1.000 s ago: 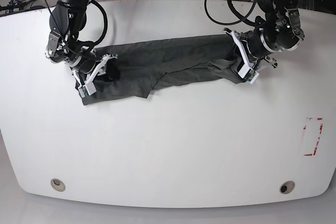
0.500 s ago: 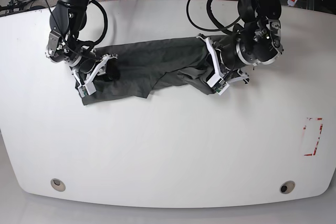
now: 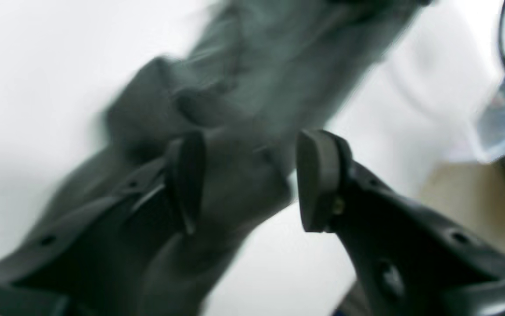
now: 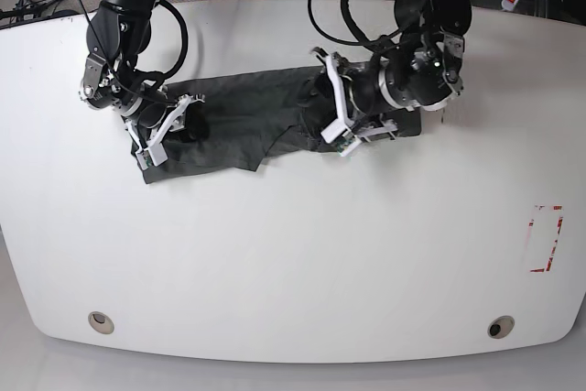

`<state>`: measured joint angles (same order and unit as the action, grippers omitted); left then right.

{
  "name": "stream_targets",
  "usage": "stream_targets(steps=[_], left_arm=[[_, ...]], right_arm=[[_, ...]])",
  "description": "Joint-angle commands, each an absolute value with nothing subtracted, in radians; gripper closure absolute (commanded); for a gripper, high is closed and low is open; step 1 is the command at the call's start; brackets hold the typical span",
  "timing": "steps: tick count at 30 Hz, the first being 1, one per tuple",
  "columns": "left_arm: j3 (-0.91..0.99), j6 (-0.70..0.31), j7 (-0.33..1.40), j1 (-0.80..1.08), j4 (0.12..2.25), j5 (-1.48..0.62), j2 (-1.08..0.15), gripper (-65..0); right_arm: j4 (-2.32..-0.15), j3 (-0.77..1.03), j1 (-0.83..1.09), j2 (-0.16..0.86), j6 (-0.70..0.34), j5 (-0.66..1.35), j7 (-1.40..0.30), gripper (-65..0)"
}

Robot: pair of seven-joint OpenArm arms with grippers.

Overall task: Fold the T-shirt properly
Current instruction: 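Grasp the band end with the left gripper and fold it toward the right gripper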

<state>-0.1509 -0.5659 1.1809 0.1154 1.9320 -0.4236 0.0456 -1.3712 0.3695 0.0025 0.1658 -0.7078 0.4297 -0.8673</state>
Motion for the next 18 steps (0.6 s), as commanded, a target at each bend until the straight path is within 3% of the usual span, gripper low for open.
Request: stream_targets(steps=[1, 9, 18], left_arm=[[-0.206, -0.553, 1.156, 0.090, 1.954, -0.443, 0.053, -32.8], [-0.104, -0.555, 1.156, 0.088, 1.991, -0.443, 0.039, -28.8], [0.013, -0.582, 1.150, 0.154, 1.988, -0.444, -0.117, -28.6]], right_arm=[[-1.369, 0.369, 0.007, 0.174, -0.698, 0.381, -0.920, -14.0], [-1.371, 0.371, 0.005, 0.174, -0.698, 0.390, -0.920, -14.3], [-1.452, 0.367, 0.008, 0.176, -0.698, 0.429, -0.928, -14.4]])
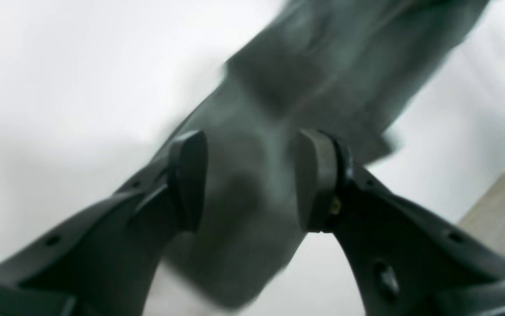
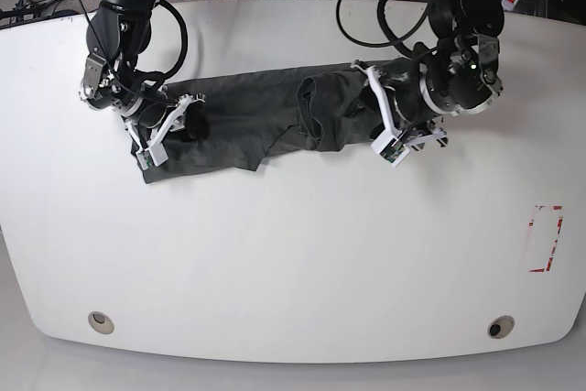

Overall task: Fold the T-shirt properly
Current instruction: 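Grasp the band end with the left gripper and fold it toward the right gripper, then fold the band end with the right gripper toward the left gripper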

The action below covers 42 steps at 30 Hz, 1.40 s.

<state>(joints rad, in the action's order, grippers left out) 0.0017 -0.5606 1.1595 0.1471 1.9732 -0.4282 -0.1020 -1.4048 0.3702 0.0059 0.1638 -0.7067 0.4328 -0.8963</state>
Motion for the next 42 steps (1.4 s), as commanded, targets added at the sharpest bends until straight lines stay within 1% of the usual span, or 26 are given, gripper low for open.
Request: stream_targets(steps=[1, 7, 9, 14, 18, 20, 25, 33, 38, 42], left_arm=[[0.030, -0.601, 1.150, 0.157, 1.985, -0.444, -0.128, -28.5], [0.128, -0.694, 1.102, 0.197, 1.951, -0.433, -0.134, -21.4], [0.133, -0.698, 1.076, 0.197, 1.919, -0.433, -0.136, -19.7], [0.133, -0.698, 1.066, 0.188, 1.821, -0.433, -0.136, -18.6], [0.133, -0.698, 1.066, 0.176, 1.765, -0.435, -0.162, -16.4], [0.133, -0.698, 1.066, 0.176, 1.765, -0.435, -0.163, -16.5], [0.133, -0.698, 1.066, 0.182, 1.767, -0.438, -0.183, -16.5], [0.133, -0.698, 1.066, 0.180, 1.768, -0.441, -0.186, -16.5], [0.133, -0.698, 1.066, 0.179, 1.768, -0.443, -0.186, -16.5], [0.133, -0.698, 1.066, 0.179, 1.768, -0.443, -0.185, -16.5]], right_arm=[[-1.474, 0.367, 0.015, 0.177, -0.698, 0.444, -0.935, -14.4], [-1.601, 0.366, 0.027, 0.177, -0.698, 0.545, -0.992, -14.4], [-1.649, 0.364, 0.027, 0.177, -0.698, 0.588, -1.020, -14.4], [-1.739, 0.360, 0.024, 0.177, -0.698, 0.759, -1.087, -14.6], [-1.784, 0.223, 0.010, 0.176, -0.698, 0.857, -1.109, -14.6], [-1.796, 0.160, 0.010, 0.165, -0.698, 0.854, -1.109, -14.6], [-1.796, 0.012, 0.005, 0.094, -0.698, 0.843, -1.110, -14.6], [-1.784, -0.177, -0.010, -0.002, -0.698, 0.713, -1.099, -14.6], [-1.669, -0.226, -0.041, -0.044, -0.698, 0.578, -1.036, -14.6], [-1.543, -0.232, -0.081, -0.044, -0.698, 0.516, -0.951, -14.3]])
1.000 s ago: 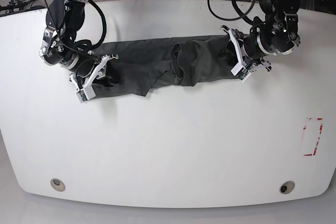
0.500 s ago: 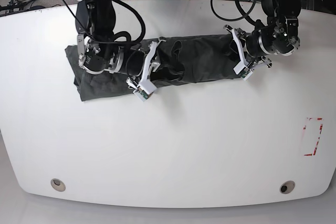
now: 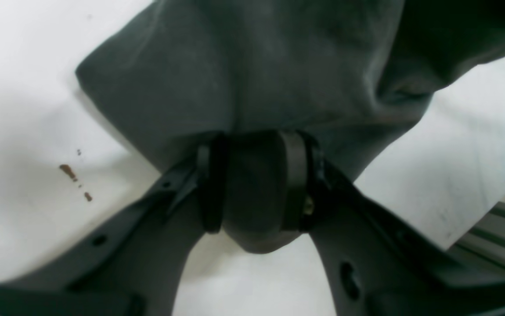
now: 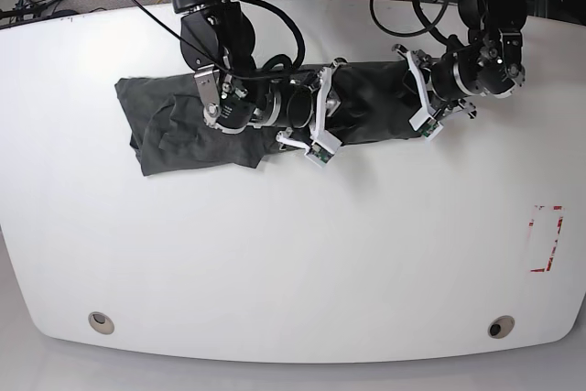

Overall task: Fold the T-shirt properly
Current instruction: 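Fold the band end with the right gripper toward the left gripper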

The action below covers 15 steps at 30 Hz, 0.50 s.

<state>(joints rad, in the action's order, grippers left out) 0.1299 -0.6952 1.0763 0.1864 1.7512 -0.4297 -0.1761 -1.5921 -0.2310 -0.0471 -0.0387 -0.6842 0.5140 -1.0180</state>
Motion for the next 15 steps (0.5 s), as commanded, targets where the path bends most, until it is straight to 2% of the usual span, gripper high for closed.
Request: stream_targets(steps=[1, 6, 15], left_arm=[[0.133, -0.698, 1.066, 0.179, 1.768, -0.443, -0.185, -16.5], [0.133, -0.698, 1.066, 0.179, 1.768, -0.443, -0.185, -16.5], [0.133, -0.698, 1.066, 0.176, 1.768, -0.443, -0.185, -16.5]], right_arm=[[-1.523, -0.231, -0.085, -0.042, -0.698, 0.507, -0.937, -14.3], [-1.440, -0.185, -0.125, 0.005, -0.698, 0.458, -0.868, -14.1], [-1.414, -0.042, -0.170, 0.114, -0.698, 0.460, -0.865, -14.4]])
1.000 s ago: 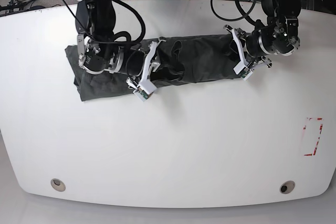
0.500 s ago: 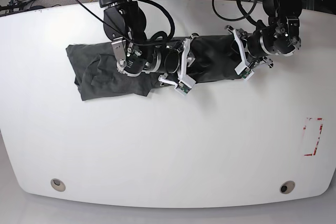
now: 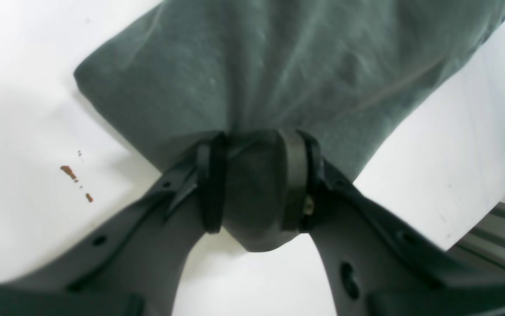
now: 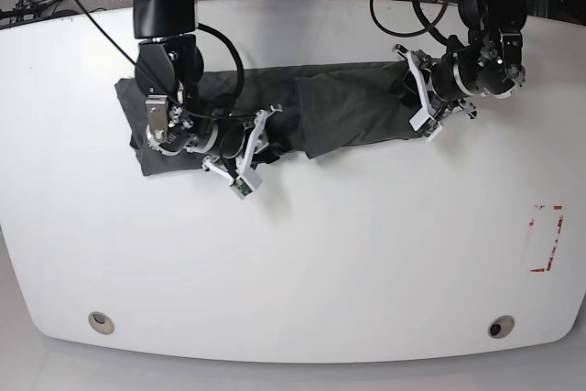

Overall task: Fold the T-shirt properly
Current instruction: 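Fold the band end with the right gripper toward the left gripper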

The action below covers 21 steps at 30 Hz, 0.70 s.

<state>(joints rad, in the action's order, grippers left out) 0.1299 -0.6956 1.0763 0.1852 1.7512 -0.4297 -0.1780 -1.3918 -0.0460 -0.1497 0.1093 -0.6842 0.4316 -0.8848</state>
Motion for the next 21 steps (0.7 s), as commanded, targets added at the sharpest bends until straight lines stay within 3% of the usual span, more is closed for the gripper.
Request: stream_targets(steps=[1, 12, 16, 19, 21], left_arm=[[0.133, -0.698, 1.066, 0.174, 1.768, -0.444, -0.185, -16.5], [0.136, -0.698, 1.069, 0.137, 1.845, -0.565, -0.185, -16.7], [0.136, -0.698, 1.069, 0.124, 1.890, -0.575, -0.185, -16.8], [0.136, -0.698, 1.069, 0.122, 1.888, -0.572, -0.185, -16.9], [0.136, -0.697, 1.069, 0.114, 1.880, -0.567, -0.185, -17.1]], right_arm=[[-1.415, -0.038, -0.170, 0.120, -0.698, 0.460, -0.865, -14.4], [-1.669, -0.019, -0.077, 0.150, -0.698, 0.627, -0.981, -14.4], [-1.725, 0.101, -0.054, 0.150, -0.698, 0.638, -1.010, -14.7], [-1.725, 0.225, -0.061, 0.151, -0.698, 0.633, -1.070, -20.1], [-1.725, 0.325, -0.064, 0.151, -0.698, 0.630, -1.098, -29.2]])
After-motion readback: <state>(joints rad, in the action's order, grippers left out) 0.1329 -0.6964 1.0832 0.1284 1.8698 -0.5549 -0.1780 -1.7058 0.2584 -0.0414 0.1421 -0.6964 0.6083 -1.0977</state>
